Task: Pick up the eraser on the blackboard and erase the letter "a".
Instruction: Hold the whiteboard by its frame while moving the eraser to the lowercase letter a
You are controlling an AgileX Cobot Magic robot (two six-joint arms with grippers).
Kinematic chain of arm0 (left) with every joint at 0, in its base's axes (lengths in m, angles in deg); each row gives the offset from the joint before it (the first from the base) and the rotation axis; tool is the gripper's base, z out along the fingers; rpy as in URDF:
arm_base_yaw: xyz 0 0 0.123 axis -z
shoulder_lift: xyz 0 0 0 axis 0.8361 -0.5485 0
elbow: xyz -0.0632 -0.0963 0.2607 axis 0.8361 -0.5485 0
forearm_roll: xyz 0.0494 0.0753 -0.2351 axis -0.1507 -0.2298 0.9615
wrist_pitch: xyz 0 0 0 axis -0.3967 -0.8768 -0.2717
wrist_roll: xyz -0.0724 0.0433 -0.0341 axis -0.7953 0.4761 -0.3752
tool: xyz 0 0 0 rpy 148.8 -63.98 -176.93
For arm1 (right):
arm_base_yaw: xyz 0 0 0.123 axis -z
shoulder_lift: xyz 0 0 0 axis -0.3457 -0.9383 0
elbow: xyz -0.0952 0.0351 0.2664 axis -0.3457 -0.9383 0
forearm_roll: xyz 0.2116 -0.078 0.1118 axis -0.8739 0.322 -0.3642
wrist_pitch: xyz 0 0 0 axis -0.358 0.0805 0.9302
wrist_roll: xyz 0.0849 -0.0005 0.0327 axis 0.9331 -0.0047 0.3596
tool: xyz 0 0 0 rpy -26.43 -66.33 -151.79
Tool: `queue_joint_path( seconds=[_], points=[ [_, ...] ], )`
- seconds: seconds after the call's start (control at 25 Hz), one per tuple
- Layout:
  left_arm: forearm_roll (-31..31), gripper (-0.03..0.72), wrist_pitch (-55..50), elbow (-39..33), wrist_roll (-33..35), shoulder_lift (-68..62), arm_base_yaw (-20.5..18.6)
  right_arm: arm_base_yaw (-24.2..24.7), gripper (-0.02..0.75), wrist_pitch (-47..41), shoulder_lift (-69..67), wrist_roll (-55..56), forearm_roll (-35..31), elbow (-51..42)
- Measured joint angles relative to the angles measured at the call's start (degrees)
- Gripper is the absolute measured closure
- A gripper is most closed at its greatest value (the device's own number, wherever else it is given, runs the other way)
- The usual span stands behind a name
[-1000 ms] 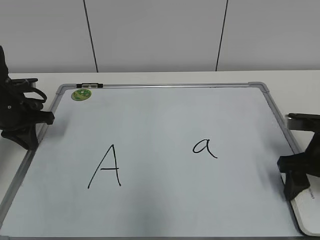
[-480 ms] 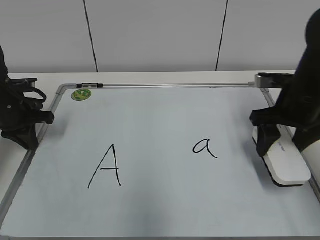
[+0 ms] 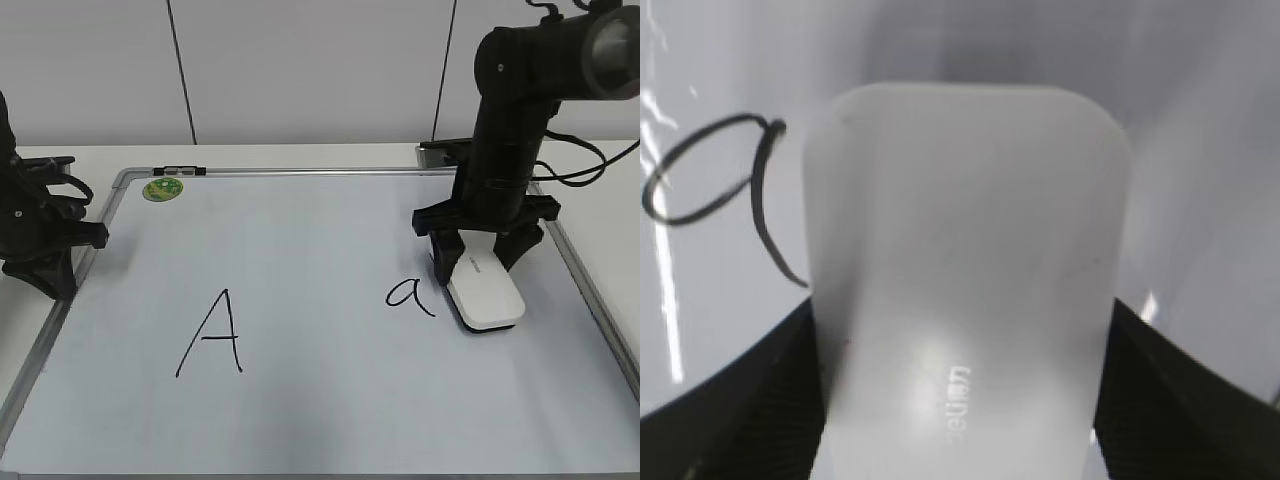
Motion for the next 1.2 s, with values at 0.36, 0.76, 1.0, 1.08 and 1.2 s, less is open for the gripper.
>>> queue_joint_path(
  seconds=[0.36,0.76,1.0,1.08,1.2],
  points=[
    [0.0,0.659,0.1,0.0,0.0,-0.1,0.0,-0.1,0.205,-2.5,-7.8,0.1,-2.5,8.2],
    [0.2,0.659,0.0,0.0,0.3,-0.1,-0.1,-6.5,0.206,-2.5,-8.1,0.0,-0.4,8.7],
    [0.2,0.659,0.0,0.0,0.5,-0.1,-0.2,-10.9,0.205,-2.5,-8.5,-0.8,-1.5,8.9],
    [0.3,0.659,0.0,0.0,0.5,-0.1,-0.2,-12.2,0.205,-2.5,-8.7,-1.3,-2.3,9.1],
    [0.3,0.659,0.0,0.0,0.5,-0.1,-0.2,-13.1,0.206,-2.5,-8.7,-1.5,-3.0,9.2]
  ],
)
